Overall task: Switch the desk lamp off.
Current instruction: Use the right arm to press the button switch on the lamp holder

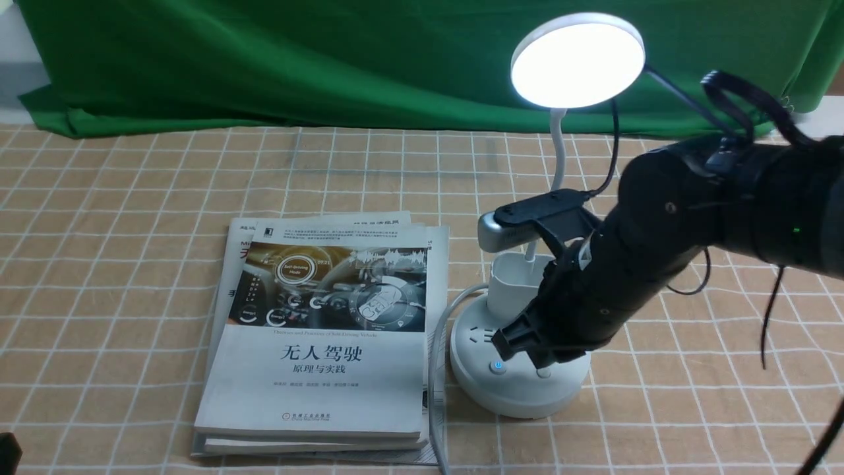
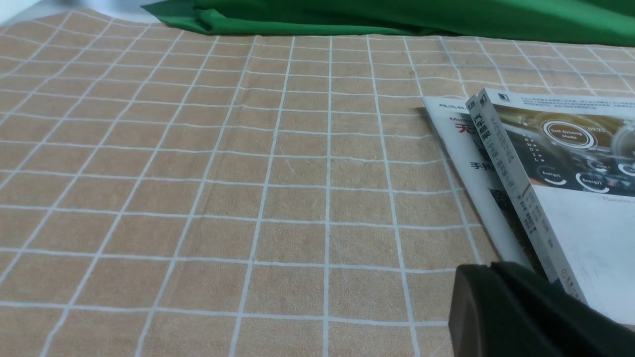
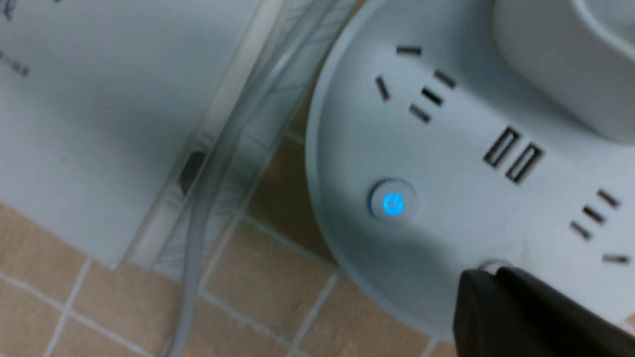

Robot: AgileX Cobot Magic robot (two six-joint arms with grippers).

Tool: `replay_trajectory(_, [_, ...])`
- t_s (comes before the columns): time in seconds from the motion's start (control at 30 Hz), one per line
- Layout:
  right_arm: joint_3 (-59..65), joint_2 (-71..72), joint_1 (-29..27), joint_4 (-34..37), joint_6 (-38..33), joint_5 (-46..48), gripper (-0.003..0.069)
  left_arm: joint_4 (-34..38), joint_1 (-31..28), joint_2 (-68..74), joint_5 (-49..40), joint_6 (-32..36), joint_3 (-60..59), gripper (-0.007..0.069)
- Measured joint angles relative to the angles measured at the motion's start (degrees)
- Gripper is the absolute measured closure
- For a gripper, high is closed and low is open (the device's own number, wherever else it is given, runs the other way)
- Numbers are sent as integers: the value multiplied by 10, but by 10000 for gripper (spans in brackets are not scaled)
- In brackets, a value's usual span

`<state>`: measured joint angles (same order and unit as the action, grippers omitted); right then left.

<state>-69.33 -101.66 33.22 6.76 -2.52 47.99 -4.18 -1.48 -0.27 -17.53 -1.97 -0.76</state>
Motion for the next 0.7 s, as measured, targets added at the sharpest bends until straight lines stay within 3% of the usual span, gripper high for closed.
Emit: replay_trajectory(0.7, [-1,-28,-8,-21,25,-3,627,0,0,0,0,0,0,620])
